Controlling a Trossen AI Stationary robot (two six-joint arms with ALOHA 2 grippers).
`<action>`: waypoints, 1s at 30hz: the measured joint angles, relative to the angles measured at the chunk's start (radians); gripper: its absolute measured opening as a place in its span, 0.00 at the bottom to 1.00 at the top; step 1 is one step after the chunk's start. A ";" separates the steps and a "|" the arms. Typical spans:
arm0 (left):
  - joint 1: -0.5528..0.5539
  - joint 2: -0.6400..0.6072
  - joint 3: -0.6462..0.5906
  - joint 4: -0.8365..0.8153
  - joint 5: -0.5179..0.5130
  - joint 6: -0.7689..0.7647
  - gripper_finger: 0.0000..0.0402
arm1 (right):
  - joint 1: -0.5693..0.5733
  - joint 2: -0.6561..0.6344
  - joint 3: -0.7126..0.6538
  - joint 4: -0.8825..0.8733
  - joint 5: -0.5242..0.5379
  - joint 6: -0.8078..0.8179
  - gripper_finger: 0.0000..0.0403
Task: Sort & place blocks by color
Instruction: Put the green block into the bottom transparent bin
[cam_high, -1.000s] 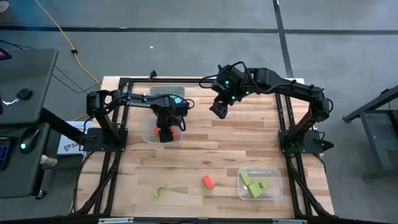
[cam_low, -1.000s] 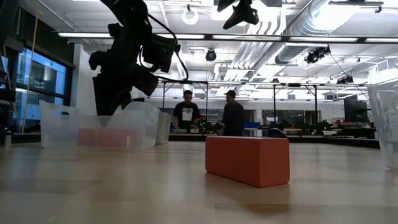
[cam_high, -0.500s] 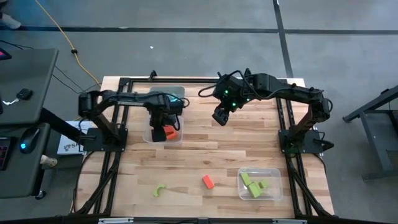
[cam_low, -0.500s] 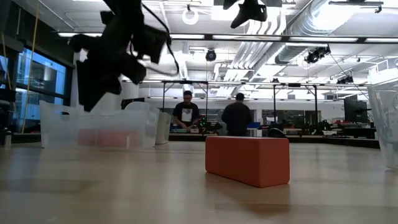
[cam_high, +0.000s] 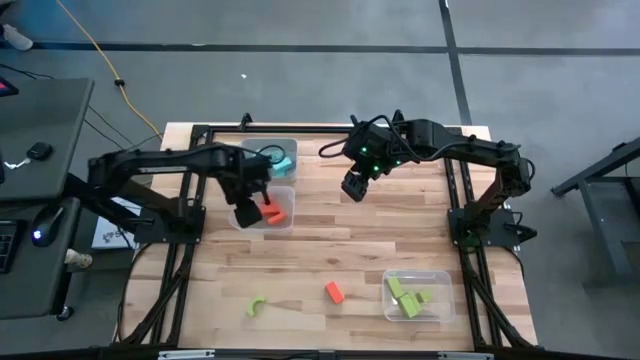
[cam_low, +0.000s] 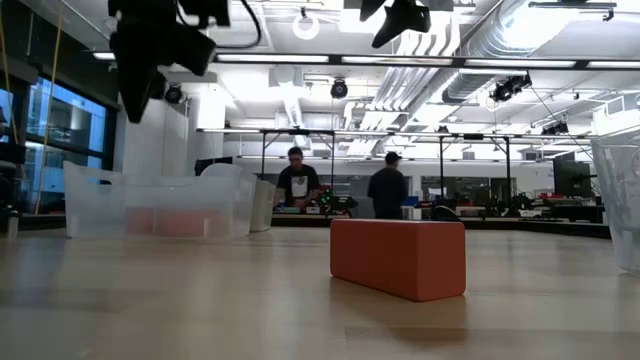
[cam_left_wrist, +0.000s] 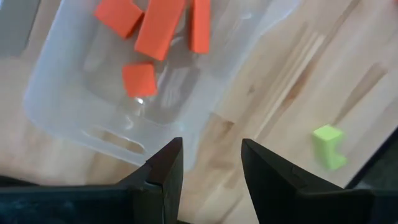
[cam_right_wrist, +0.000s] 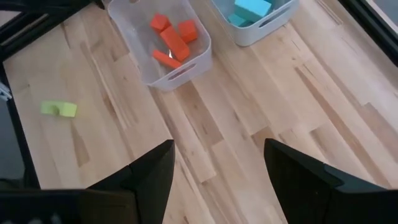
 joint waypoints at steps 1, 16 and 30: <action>-0.014 -0.016 0.000 0.000 0.000 -0.043 0.34 | 0.000 0.000 0.000 -0.001 0.000 -0.007 0.59; -0.293 -0.143 0.000 -0.003 -0.002 -0.465 0.34 | 0.000 0.000 0.000 -0.014 0.000 -0.079 0.59; -0.544 -0.143 0.000 -0.003 -0.063 -0.846 0.39 | 0.000 0.000 0.000 -0.015 0.000 -0.083 0.59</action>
